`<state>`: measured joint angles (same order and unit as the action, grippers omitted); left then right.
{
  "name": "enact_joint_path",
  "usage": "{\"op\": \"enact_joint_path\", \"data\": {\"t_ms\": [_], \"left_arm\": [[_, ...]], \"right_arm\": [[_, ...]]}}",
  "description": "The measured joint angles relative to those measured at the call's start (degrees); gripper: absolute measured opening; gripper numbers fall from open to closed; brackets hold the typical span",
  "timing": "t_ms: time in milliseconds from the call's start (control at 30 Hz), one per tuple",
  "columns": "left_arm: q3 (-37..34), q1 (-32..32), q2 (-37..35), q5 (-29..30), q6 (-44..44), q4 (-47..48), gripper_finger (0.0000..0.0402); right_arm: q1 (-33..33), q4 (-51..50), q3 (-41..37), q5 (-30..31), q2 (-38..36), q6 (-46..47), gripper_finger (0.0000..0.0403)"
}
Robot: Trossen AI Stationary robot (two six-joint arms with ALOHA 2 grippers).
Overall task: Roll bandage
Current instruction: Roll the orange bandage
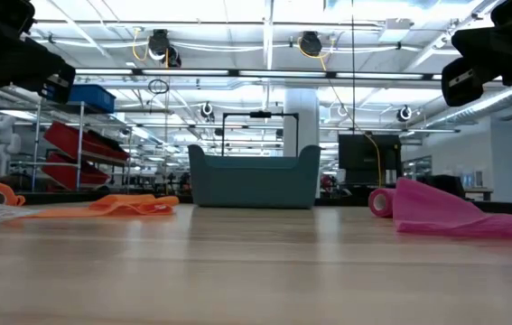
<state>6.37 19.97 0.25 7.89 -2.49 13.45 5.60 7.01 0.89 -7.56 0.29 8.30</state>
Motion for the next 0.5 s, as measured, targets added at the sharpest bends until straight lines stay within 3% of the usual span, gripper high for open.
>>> {"op": "enact_joint_path", "data": {"t_ms": [200,367,500], "left_arm": [[0.2,0.0,0.0,4.2,0.0,-0.1,0.0020],[0.2,0.0,0.0,4.3,0.1,0.0,0.0020],[0.2,0.0,0.0,4.4,11.5,0.6,0.0020]], "right_arm": [[0.0,2.3,0.0,0.0,0.0,0.2,0.0000],[0.0,6.1,0.0,1.6,0.0,10.6,0.0000],[0.0,7.8,0.0,7.5,0.0,11.6,0.0000]]}}
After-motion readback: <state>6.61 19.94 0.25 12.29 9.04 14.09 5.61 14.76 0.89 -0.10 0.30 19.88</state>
